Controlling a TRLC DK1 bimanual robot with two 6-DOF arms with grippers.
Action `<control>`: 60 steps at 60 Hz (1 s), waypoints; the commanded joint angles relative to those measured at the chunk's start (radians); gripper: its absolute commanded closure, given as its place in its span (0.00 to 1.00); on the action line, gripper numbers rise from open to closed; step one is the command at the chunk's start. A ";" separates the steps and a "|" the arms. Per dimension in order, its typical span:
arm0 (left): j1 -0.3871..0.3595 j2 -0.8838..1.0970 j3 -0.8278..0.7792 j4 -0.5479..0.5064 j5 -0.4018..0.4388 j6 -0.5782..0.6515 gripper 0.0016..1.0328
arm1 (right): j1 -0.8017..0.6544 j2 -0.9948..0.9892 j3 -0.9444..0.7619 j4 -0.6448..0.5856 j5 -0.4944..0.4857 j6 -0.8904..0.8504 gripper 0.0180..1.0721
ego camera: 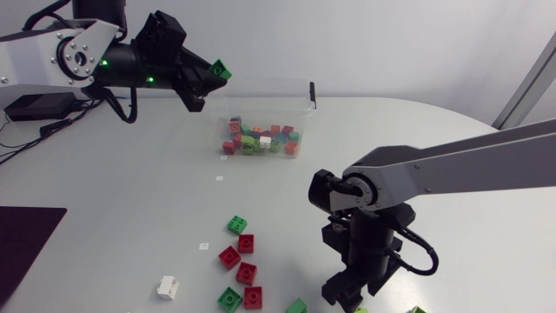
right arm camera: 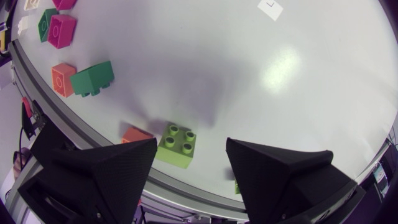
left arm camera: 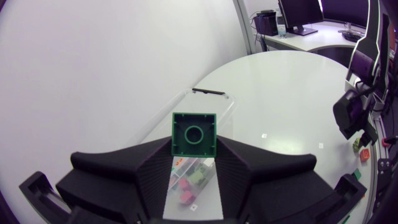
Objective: Place the duplo bricks in the container
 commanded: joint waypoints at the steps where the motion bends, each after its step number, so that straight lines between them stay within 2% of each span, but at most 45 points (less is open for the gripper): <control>1: -0.016 0.058 0.055 0.044 -0.015 -0.068 0.97 | 0.022 0.030 -0.031 -0.015 -0.006 -0.015 0.28; 7: -0.021 0.107 0.105 0.065 -0.027 -0.108 0.97 | 0.031 0.039 -0.032 -0.013 -0.008 -0.015 0.35; 15: -0.022 0.183 0.181 0.085 -0.044 -0.148 0.97 | 0.031 0.049 -0.043 -0.004 -0.006 -0.018 0.37; 23: -0.039 0.268 0.253 0.102 -0.072 -0.179 0.97 | 0.033 0.046 -0.046 -0.004 -0.006 -0.022 0.54; 31: -0.047 0.334 0.311 0.130 -0.096 -0.208 0.97 | 0.033 0.053 -0.048 -0.001 -0.006 -0.029 0.58; 37: -0.056 0.380 0.355 0.144 -0.121 -0.222 0.97 | 0.027 0.054 -0.048 -0.001 -0.004 -0.032 0.70; 45: -0.056 0.450 0.438 0.138 -0.129 -0.260 0.97 | -0.002 0.046 -0.031 -0.024 0.015 -0.041 0.70; 57: -0.073 0.569 0.584 0.093 -0.150 -0.280 0.97 | -0.113 -0.024 0.107 -0.098 0.055 -0.075 0.70; 60: -0.075 0.593 0.616 0.076 -0.169 -0.280 0.93 | -0.128 -0.035 0.142 -0.112 0.055 -0.085 0.70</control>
